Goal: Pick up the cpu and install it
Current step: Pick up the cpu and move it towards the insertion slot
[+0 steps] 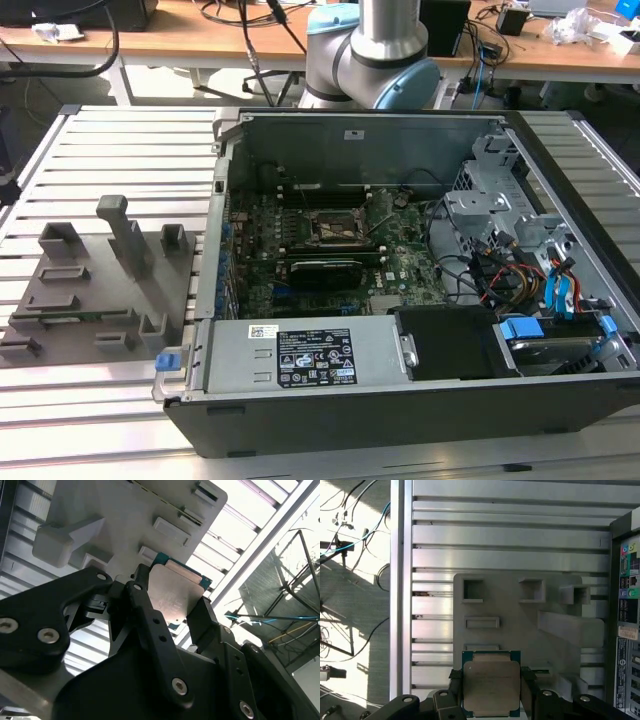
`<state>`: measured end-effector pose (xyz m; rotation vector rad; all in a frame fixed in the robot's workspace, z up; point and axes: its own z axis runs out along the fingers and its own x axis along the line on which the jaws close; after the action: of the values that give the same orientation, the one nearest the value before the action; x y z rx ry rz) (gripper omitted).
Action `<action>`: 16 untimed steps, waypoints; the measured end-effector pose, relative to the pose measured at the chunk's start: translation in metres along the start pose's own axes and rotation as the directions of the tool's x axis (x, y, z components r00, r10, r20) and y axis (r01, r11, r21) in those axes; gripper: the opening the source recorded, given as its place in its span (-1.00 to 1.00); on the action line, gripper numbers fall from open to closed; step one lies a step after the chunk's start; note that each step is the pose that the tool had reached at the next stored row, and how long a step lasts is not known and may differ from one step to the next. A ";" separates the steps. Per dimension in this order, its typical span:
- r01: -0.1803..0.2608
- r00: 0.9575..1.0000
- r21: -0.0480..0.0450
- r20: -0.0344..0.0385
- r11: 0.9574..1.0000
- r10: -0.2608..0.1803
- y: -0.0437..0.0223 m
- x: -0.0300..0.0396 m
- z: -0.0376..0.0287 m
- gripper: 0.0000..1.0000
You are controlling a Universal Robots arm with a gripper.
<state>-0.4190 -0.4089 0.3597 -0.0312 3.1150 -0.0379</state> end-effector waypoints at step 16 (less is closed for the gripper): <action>0.000 1.000 0.000 0.000 1.000 0.000 -0.0006 -0.0007 -0.0222 0.09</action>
<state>-0.4188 -0.4089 0.3819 -0.0314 3.1151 -0.0380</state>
